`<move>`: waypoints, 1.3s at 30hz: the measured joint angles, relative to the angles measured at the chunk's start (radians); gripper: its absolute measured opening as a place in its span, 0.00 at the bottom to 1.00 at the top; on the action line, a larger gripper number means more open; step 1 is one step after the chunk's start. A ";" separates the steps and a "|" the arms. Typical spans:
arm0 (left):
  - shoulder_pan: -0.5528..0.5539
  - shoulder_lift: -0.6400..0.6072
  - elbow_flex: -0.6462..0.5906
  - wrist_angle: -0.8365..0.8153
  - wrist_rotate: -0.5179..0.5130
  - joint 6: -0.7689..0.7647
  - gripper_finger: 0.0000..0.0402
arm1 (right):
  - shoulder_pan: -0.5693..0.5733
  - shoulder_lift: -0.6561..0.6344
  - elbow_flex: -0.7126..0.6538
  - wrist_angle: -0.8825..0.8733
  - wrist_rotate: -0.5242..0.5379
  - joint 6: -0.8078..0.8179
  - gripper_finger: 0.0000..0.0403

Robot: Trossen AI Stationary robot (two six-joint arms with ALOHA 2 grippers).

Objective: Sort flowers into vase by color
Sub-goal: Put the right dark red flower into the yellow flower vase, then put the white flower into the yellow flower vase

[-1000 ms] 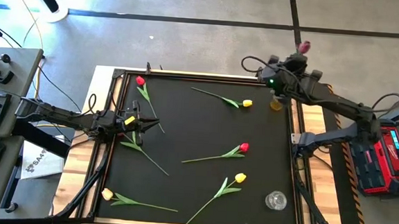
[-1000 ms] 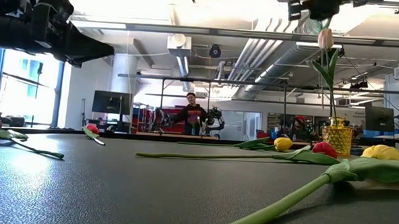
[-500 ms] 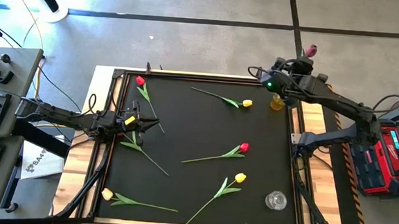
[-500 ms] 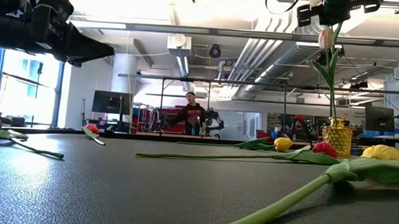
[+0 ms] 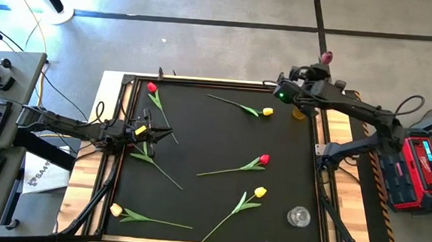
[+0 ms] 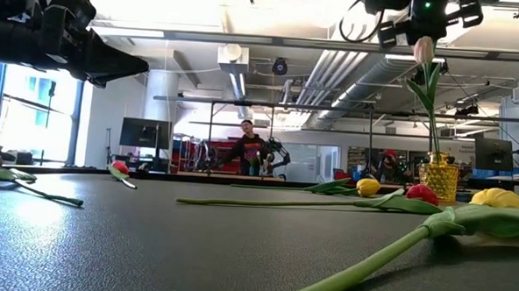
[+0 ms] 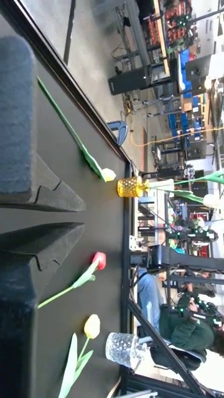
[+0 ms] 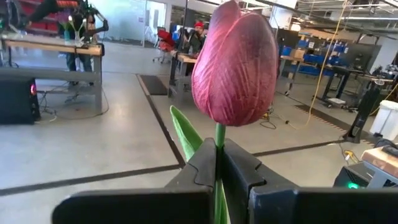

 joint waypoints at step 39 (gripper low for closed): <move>0.000 0.000 0.000 0.008 -0.098 -0.012 0.07 | 0.010 -0.313 0.061 0.054 -0.931 -0.110 0.68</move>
